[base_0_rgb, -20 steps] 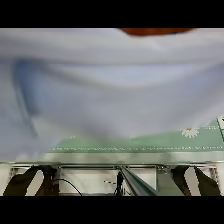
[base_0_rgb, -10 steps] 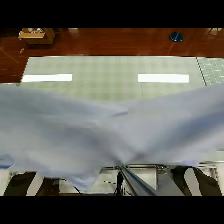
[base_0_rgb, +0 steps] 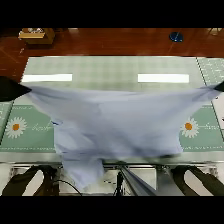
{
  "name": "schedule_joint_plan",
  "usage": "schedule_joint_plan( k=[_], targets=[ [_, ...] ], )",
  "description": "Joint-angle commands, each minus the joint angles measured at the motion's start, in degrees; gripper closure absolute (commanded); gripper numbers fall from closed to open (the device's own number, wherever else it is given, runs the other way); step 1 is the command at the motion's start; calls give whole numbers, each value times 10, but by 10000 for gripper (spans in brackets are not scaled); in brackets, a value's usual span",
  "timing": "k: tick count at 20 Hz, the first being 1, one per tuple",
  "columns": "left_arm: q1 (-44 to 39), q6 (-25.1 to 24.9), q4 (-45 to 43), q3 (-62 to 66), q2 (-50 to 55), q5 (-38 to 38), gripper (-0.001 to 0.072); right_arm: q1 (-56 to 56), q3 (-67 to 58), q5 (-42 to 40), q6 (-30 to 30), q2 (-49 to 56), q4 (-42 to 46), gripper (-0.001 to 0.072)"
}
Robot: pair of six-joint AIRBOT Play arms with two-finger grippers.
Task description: Fold the shirts.
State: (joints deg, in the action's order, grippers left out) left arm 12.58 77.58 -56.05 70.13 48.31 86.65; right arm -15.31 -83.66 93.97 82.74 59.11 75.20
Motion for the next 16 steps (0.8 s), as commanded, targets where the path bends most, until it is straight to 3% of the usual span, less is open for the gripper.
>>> schedule_joint_plan(
  k=[1, 4, 7, 12, 16],
  targets=[
    [-22, -71, 22, -35, 113, -130, 689, 19, 18, -167, 6, 116, 1, 693],
    [-47, -120, 42, -15, 208, -252, 689, 19, 18, -315, 6, 180, -43, 693],
    [-73, -126, 77, -10, 286, -374, 689, 20, 18, -430, 6, 232, -109, 694],
    [-105, -127, 88, -9, 367, -495, 688, 20, 18, -517, 0, 305, -136, 693],
    [-123, -136, 87, -10, 395, -587, 688, 20, 18, -572, -55, 339, -144, 694]
  ],
)
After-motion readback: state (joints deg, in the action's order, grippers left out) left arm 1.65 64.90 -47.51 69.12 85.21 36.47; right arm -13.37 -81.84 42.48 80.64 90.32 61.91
